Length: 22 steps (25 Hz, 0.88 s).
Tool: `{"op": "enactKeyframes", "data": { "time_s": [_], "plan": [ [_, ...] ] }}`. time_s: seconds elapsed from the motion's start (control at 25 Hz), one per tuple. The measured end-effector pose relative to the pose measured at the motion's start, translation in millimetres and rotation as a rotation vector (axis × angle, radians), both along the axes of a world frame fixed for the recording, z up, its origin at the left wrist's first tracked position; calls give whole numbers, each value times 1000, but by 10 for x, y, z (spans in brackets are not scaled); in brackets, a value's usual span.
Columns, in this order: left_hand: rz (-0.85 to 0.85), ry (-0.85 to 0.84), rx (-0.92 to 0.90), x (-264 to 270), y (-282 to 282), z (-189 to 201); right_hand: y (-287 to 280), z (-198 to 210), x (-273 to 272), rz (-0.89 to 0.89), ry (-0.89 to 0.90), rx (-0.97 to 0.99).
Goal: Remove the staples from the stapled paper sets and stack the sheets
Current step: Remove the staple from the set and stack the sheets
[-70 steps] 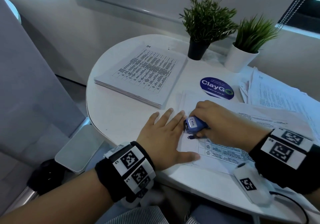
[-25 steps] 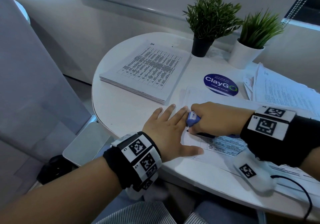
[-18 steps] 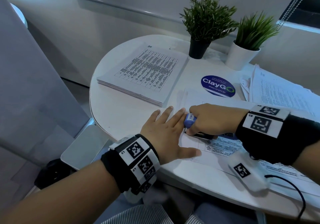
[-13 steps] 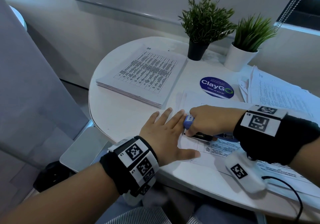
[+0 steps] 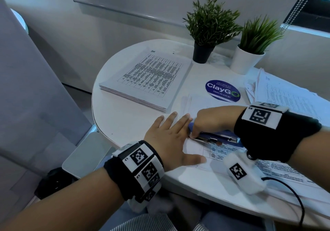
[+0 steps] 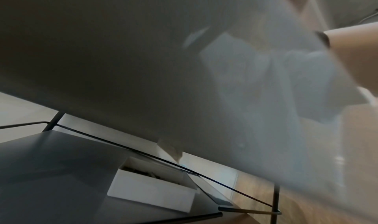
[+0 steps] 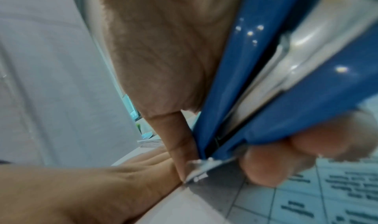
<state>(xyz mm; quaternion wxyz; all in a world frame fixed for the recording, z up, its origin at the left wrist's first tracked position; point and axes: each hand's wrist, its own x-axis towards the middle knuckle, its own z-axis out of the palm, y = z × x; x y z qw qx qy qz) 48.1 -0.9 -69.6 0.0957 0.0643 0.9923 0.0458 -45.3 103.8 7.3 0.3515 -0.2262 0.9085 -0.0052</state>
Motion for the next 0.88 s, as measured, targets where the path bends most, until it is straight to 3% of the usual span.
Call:
{"op": "enactKeyframes", "data": {
  "time_s": [0.12, 0.24, 0.28, 0.32, 0.4, 0.48, 0.6, 0.88],
  "plan": [
    [0, 12, -7, -9, -8, -26, 26, 32, 23, 25, 13, 26],
    [-7, 92, 104, 13, -56, -33, 135, 44, 43, 46, 108, -4],
    [19, 121, 243, 20, -79, -24, 178, 50, 44, 36, 144, -55],
    [85, 156, 494, 25, -109, -30, 217, 51, 51, 20, 178, -126],
    [329, 192, 1101, 14, -149, -56, 266, 68, 75, 26, 266, -235],
    [537, 187, 1482, 14, -168, -14, 268, 87, 91, 77, 364, -294],
    [642, 135, 1621, 60, -168, 118, 188, 104, 136, 117, 425, -381],
    [638, 48, 1791, 184, -203, 224, 48, 70, 270, 170, 474, -405]
  ]
}}
